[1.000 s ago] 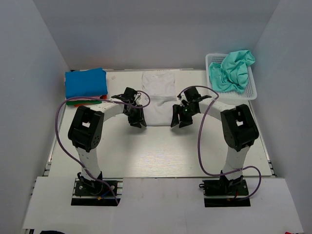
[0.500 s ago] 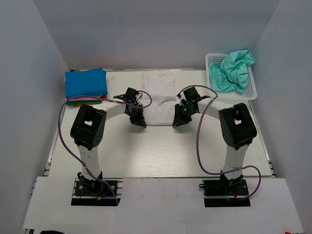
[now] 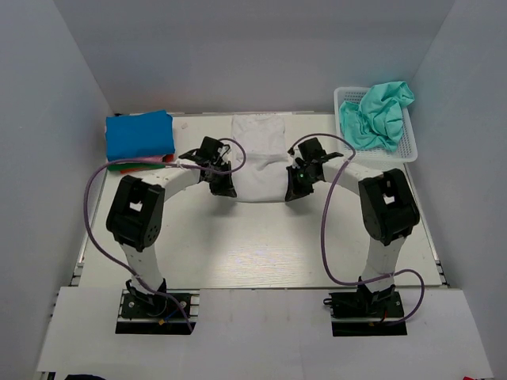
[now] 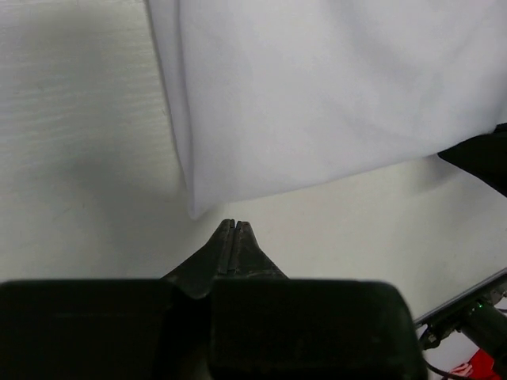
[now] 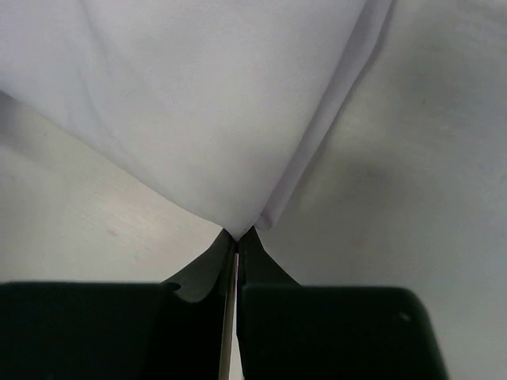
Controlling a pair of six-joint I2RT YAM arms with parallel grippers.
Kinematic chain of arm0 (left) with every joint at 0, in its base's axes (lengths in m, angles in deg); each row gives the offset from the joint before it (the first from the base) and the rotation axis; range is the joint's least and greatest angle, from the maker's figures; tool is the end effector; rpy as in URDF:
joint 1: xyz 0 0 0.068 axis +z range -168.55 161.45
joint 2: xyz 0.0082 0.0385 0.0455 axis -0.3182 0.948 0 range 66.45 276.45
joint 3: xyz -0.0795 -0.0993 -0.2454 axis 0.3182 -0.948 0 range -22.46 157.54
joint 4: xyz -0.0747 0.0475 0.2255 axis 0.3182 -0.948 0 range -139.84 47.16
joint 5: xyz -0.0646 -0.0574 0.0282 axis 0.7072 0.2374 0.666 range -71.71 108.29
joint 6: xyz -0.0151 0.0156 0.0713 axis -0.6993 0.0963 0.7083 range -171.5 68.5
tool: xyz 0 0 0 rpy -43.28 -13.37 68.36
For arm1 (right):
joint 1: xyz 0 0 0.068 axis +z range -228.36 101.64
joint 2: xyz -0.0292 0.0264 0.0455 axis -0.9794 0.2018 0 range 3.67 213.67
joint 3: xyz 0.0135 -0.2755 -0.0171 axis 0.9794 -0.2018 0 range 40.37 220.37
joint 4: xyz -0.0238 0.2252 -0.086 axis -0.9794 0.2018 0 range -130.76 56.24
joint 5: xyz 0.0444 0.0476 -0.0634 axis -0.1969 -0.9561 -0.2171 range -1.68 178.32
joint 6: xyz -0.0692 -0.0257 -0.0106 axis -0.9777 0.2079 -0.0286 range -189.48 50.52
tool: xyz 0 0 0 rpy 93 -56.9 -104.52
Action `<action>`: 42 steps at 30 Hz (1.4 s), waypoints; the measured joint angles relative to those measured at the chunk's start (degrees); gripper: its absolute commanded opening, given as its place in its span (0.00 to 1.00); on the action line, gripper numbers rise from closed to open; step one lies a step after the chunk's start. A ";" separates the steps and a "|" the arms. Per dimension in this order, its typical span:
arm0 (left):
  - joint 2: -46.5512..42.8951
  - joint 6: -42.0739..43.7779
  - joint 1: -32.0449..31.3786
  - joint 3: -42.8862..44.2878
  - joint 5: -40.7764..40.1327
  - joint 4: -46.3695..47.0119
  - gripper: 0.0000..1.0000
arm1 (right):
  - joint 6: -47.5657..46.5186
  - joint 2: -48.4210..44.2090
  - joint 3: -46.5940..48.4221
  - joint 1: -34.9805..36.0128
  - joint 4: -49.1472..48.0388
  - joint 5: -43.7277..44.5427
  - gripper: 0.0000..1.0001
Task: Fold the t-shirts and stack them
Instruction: Grab one side of the 2/3 rectangular tshirt with both arms
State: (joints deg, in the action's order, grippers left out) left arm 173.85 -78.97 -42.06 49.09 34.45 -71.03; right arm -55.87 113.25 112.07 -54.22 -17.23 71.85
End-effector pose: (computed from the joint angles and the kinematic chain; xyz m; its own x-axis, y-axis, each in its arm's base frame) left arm 0.3377 -0.1659 0.1656 -0.9598 -0.0656 -0.2731 0.0589 0.9038 -0.4239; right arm 0.3466 0.1747 0.1576 -0.9002 -0.1562 -0.4065 -0.3130 0.8811 0.3546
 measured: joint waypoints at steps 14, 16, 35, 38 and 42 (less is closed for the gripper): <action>-12.44 0.00 -3.28 -4.74 -0.44 -8.81 0.85 | -0.52 -16.37 -8.83 2.14 8.33 -2.01 0.00; -10.78 -0.20 -3.56 -4.61 -0.28 -8.98 0.85 | -0.55 -15.89 -8.87 2.14 9.03 -2.19 0.00; 0.02 1.55 -6.62 -3.93 2.49 -10.38 0.40 | 1.44 -13.55 -8.87 1.95 7.89 -3.43 0.00; 0.55 1.53 -6.62 -3.15 2.03 -11.19 0.40 | 1.90 -13.55 -8.87 1.90 7.67 -3.54 0.00; 1.99 1.55 -6.73 -0.48 0.20 -12.44 0.46 | 2.38 -13.55 -9.18 1.86 7.34 -3.69 0.00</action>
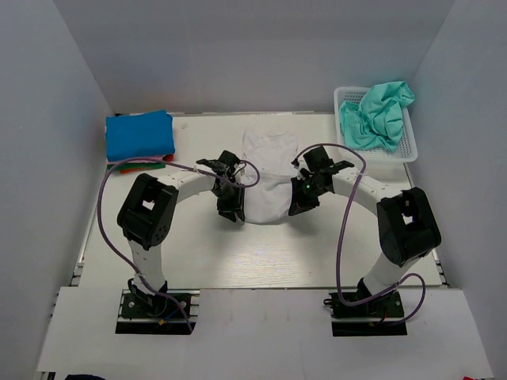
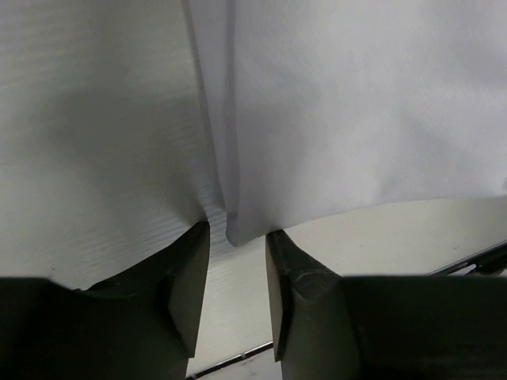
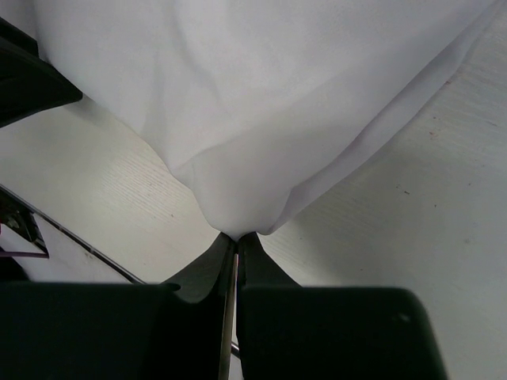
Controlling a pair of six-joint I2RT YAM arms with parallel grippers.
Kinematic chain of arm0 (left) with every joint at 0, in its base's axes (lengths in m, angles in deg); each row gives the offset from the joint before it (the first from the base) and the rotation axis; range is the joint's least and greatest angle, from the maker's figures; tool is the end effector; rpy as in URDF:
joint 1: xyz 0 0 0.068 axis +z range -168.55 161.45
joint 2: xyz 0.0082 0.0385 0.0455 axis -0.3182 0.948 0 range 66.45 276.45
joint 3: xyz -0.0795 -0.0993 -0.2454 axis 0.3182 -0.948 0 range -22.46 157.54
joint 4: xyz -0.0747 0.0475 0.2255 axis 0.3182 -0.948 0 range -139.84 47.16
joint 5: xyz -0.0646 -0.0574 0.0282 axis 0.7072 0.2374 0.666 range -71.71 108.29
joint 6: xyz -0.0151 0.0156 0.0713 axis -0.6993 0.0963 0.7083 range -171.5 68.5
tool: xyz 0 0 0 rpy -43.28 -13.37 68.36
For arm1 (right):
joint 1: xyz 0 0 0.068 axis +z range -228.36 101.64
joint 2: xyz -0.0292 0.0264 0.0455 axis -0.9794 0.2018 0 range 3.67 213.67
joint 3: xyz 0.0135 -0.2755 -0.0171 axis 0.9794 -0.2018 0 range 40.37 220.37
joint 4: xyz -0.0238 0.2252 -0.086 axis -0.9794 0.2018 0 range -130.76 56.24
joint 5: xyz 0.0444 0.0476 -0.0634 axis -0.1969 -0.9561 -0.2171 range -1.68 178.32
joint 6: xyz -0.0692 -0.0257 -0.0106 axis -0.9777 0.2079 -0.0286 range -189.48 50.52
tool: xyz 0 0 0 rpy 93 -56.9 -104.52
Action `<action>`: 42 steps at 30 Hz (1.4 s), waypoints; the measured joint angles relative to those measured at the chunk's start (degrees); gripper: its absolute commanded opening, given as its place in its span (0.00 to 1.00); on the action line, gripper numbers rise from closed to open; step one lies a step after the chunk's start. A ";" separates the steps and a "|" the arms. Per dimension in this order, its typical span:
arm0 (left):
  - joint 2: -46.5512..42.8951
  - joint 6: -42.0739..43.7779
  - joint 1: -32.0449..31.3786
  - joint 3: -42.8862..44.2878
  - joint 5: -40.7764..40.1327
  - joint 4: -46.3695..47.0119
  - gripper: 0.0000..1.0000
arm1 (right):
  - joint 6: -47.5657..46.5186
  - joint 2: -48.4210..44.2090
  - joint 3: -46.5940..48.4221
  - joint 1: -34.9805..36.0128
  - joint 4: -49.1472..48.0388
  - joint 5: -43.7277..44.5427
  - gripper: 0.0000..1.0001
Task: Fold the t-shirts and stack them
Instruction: Grab one side of the 2/3 rectangular tshirt with both arms, then fold the long partially folded tshirt into a neat square
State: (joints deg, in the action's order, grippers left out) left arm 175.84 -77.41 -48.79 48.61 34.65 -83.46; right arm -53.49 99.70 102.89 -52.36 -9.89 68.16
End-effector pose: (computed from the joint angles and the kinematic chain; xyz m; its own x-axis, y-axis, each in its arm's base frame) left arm 0.2917 -0.1905 0.1424 -0.9942 0.0944 -0.0519 0.1063 0.9371 -0.3325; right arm 0.2833 0.1621 0.1861 -0.9293 -0.1656 -0.3301 -0.3012 0.8571 0.4179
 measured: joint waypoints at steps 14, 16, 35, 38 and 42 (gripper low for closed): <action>1.79 1.25 0.04 2.93 -0.92 -1.75 0.00 | -0.09 -0.15 -0.39 0.00 0.70 -0.24 0.00; 0.66 1.18 0.04 2.93 -0.72 -4.28 0.00 | -0.11 -0.96 -0.39 0.00 2.21 -0.55 0.00; -0.70 0.81 1.60 35.76 0.31 -28.76 0.00 | 2.69 -7.82 16.02 -5.09 12.68 -1.11 0.00; 4.22 -0.02 2.69 42.14 -2.01 -29.62 0.00 | 3.50 -4.83 19.06 -7.02 11.74 -1.95 0.00; 9.73 -1.18 4.98 47.82 -3.96 -29.97 0.00 | 3.89 -1.01 22.53 -9.01 10.36 -2.56 0.00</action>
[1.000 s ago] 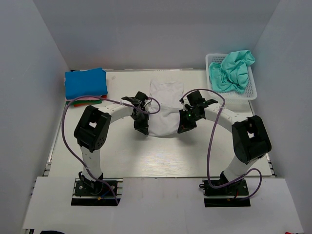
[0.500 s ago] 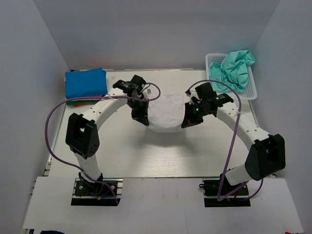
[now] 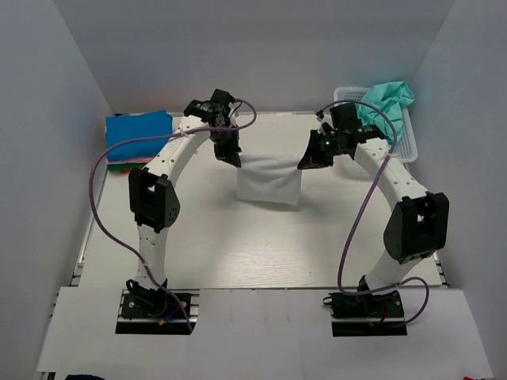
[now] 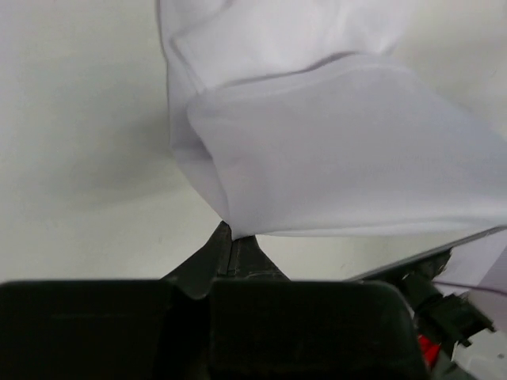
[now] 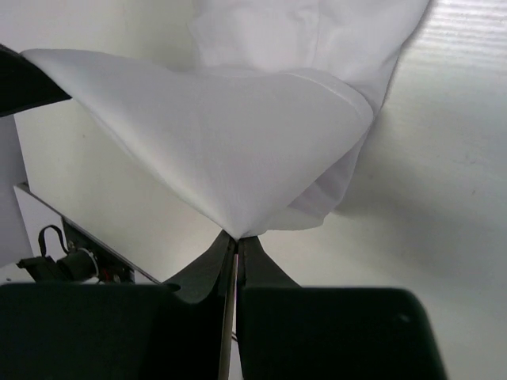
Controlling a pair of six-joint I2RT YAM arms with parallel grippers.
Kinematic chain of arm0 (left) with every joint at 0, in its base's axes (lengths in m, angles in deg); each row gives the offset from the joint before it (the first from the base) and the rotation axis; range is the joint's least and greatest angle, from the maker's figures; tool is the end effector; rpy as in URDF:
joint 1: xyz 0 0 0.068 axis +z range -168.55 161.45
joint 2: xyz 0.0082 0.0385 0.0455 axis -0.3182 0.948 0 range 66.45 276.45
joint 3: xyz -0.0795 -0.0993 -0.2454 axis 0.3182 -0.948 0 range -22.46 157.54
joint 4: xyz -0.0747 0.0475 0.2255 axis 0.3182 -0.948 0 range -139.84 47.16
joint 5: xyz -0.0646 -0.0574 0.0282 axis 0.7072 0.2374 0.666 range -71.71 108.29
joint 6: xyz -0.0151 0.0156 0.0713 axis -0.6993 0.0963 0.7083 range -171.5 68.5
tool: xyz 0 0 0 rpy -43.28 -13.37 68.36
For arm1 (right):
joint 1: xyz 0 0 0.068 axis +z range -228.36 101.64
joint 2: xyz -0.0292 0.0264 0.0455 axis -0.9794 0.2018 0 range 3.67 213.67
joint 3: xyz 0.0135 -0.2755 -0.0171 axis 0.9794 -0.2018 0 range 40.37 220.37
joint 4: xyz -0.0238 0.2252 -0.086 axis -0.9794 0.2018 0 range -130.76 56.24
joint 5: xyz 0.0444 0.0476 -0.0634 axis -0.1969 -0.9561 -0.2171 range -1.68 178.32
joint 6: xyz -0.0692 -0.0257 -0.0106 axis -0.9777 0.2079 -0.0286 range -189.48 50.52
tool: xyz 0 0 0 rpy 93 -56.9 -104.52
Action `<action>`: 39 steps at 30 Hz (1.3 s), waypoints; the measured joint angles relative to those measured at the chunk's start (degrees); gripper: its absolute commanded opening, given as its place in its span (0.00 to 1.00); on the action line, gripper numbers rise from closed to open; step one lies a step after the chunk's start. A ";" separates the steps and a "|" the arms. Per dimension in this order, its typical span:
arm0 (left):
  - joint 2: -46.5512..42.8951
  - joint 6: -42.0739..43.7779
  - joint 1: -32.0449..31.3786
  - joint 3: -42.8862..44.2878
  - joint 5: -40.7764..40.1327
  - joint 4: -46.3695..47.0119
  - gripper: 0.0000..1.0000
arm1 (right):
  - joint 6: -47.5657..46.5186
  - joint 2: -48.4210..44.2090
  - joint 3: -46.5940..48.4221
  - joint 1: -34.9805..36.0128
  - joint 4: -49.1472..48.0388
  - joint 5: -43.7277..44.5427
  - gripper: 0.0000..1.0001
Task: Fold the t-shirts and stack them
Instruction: Fold the long partially folded tshirt into a neat square
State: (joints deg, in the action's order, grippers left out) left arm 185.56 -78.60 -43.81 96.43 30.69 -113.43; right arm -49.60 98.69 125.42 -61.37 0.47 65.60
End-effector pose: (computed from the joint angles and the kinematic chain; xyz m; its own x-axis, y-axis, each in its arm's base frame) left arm 0.3735 -0.1911 0.2789 -0.9793 -0.0298 -0.2003 0.0389 0.9431 -0.3302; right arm 0.3347 0.1275 0.2977 -0.8713 0.0617 -0.4869 -0.2177 0.8405 0.4961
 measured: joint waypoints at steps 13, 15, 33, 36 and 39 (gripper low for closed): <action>8.26 -1.90 5.33 8.92 4.90 10.47 0.00 | 0.28 11.15 9.46 -3.76 -5.20 -3.54 0.00; 8.31 -2.10 5.88 8.92 5.66 13.33 0.00 | 0.28 14.19 12.07 -4.22 -5.51 -4.04 0.00; -6.58 -3.85 6.27 -18.58 1.92 22.01 0.00 | -4.11 3.30 0.83 -1.33 -7.65 -21.20 0.00; -14.75 -4.55 6.27 -24.59 -0.09 20.74 0.00 | -5.57 0.42 -1.64 -0.48 -7.89 -24.87 0.00; -22.64 -5.66 6.27 -31.76 -1.77 20.98 0.00 | -6.95 -0.76 -4.02 -0.04 -8.98 -28.68 0.00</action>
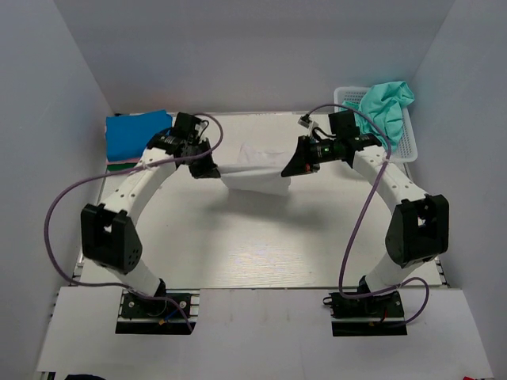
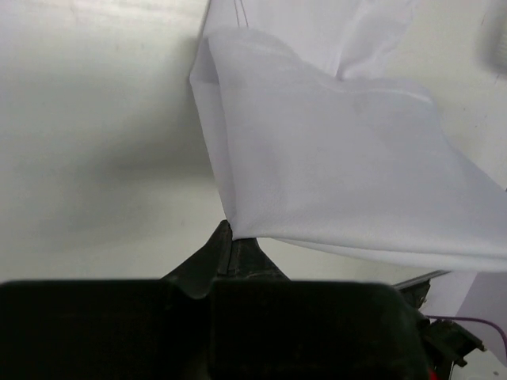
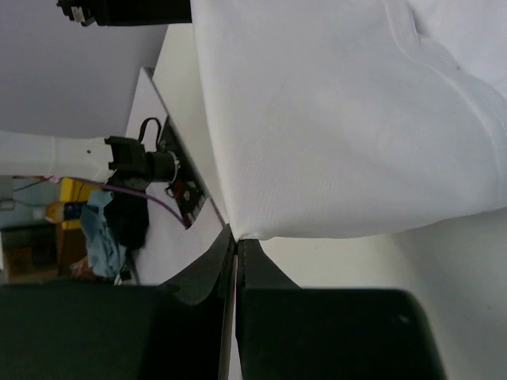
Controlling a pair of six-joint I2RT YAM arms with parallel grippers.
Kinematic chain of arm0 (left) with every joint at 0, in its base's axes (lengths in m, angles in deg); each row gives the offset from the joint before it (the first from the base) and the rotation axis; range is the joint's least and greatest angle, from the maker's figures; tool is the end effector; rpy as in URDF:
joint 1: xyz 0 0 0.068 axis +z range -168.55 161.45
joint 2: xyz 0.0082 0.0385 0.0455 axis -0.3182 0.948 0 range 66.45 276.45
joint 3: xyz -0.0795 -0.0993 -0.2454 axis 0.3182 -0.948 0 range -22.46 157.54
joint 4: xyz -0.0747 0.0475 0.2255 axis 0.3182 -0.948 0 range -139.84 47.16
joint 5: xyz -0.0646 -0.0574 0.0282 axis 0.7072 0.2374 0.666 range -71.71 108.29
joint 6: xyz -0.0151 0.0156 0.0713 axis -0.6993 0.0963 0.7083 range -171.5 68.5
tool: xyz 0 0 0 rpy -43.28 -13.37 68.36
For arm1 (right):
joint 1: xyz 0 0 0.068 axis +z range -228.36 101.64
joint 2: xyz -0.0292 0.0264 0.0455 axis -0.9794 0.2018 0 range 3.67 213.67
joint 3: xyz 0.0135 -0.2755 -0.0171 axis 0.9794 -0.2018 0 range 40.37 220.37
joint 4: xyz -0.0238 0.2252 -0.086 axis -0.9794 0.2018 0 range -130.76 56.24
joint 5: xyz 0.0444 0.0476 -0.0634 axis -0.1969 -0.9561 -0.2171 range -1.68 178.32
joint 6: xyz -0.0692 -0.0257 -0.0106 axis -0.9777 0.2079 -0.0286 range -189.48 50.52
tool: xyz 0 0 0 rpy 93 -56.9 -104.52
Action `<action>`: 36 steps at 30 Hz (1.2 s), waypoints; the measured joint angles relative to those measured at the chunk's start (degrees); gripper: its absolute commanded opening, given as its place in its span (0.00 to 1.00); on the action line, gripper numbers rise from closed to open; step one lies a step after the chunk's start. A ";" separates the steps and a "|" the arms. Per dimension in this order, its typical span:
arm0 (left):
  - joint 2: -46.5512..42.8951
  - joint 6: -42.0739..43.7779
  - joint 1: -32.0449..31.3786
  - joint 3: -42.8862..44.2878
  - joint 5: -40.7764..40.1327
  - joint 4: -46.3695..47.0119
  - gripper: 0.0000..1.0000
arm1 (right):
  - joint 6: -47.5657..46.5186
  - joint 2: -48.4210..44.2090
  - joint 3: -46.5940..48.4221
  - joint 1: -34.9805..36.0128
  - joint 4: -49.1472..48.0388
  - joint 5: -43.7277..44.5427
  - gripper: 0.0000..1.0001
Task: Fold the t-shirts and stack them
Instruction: Fold the long partially folded tshirt into a neat square
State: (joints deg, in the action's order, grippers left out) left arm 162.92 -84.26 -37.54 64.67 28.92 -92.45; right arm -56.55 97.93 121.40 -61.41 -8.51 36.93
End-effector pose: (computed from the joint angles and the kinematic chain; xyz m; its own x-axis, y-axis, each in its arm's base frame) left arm 0.3284 -0.1252 0.2862 -0.9030 -0.2516 -0.3483 -0.0936 0.9064 -0.4119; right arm 0.3218 0.1492 0.3068 -0.8227 -0.1048 -0.5587 -0.5355 0.4726 0.6999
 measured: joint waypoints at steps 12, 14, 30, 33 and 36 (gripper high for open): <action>-4.66 -3.72 0.00 -9.05 -0.35 2.38 0.00 | 3.32 2.54 -7.04 -1.05 -5.70 -5.68 0.00; -3.28 -3.80 0.00 -7.74 -0.55 2.40 0.00 | 4.42 3.61 -7.17 -1.68 -7.58 -6.19 0.00; 20.11 -1.99 0.02 19.04 -1.77 4.44 0.00 | 7.58 18.18 0.74 -6.23 -14.27 -4.57 0.00; 26.10 -1.40 0.02 25.33 -1.79 5.07 0.02 | 7.74 21.62 4.85 -6.73 -14.40 -0.76 0.00; 32.20 -0.76 0.04 31.82 -1.81 5.35 0.14 | 8.11 26.82 10.54 -7.28 -14.47 4.02 0.00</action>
State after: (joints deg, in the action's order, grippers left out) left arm 195.11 -85.02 -37.49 96.49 27.11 -87.09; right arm -48.44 124.75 131.94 -68.69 -22.98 40.95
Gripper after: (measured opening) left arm 0.065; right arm 0.012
